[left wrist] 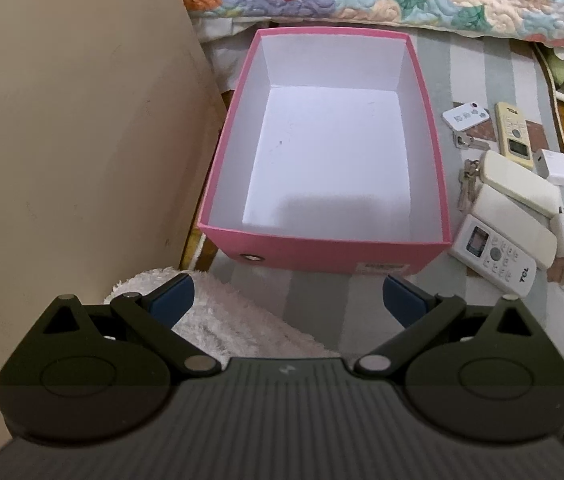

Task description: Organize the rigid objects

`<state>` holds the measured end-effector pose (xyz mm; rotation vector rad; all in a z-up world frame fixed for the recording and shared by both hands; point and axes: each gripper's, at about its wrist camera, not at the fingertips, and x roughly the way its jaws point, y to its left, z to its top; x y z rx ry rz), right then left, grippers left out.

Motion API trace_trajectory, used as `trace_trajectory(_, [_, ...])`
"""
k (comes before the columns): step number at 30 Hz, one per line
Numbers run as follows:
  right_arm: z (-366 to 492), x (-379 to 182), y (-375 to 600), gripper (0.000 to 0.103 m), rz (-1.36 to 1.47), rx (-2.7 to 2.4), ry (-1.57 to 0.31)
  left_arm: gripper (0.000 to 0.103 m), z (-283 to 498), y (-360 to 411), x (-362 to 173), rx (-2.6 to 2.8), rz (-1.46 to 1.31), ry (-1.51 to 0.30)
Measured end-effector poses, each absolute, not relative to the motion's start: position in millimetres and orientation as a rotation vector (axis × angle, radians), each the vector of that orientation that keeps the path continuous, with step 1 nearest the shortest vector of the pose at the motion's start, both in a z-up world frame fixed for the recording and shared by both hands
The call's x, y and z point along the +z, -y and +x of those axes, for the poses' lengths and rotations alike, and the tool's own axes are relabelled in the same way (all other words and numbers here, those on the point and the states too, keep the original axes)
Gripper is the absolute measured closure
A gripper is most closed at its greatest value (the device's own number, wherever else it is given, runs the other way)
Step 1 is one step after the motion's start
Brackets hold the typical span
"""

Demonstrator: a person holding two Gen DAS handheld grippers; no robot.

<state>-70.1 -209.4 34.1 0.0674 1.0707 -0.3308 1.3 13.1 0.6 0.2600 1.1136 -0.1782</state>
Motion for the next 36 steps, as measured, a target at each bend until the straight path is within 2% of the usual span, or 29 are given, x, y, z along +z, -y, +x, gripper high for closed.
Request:
trace_trajectory(17, [-69,32,201,0.0,0.058,-0.306,-1.081,0.001,-10,-9,7,-0.172,0.277,-1.016])
trace_trajectory(36, [-67,27,200,0.0,0.067,-0.287,-1.104,0.001,-11,-14,6,-0.171,0.237,-1.038])
